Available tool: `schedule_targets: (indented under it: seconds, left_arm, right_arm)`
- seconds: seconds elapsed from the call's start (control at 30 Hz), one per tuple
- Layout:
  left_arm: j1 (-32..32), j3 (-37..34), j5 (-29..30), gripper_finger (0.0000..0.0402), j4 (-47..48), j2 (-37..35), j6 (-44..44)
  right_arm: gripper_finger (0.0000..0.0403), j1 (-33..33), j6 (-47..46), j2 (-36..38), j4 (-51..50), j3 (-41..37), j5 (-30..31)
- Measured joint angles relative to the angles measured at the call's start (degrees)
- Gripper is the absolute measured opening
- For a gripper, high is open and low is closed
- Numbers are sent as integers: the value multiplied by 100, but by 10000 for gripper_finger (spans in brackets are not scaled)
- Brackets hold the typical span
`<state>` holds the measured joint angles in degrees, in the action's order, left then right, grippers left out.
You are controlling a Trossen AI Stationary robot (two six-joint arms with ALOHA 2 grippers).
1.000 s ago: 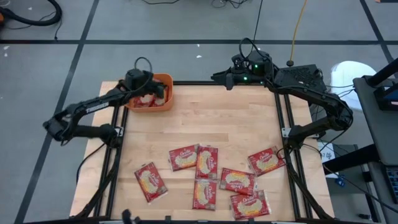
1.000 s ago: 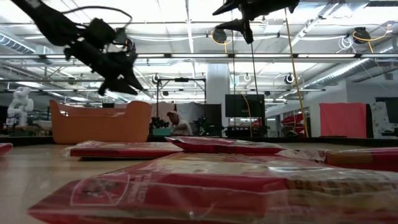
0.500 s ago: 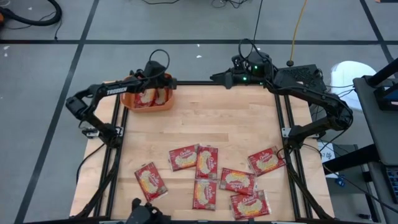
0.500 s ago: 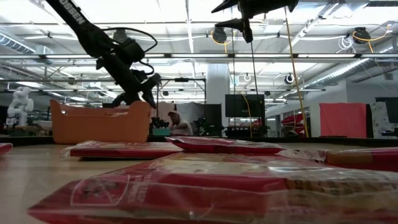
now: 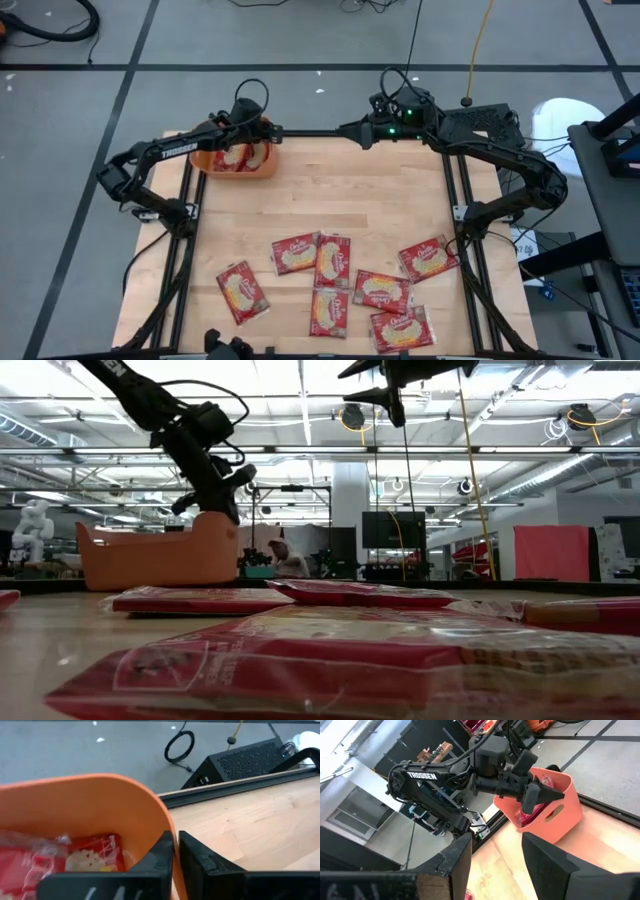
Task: Sort popcorn bags into baskets
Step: Adjust the orange bin on the table, then stack the red popcorn bag on top of the red popcorn bag in the orange bin
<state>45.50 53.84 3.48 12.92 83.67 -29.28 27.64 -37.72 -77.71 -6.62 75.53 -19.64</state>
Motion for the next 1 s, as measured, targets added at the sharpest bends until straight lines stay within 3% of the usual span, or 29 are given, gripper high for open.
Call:
schedule_targets:
  seconds: [0.23,0.5,0.6,0.77,1.0]
  left_arm:
    - [13,7,-85,32,135,41,-127]
    - [13,3,-178,143,158,-48,-404]
    - [29,2,49,165,253,-154,-567]
    - [116,-4,-135,163,262,-540,-423]
    - [356,0,245,110,930,-426,108]
  right_arm:
    - [167,0,92,0,-198,0,0]
    - [167,-17,93,0,-231,0,-2]
    - [167,-19,93,0,-231,0,-2]
    - [167,-69,91,0,-251,0,2]
    - [167,-77,99,0,-312,0,4]
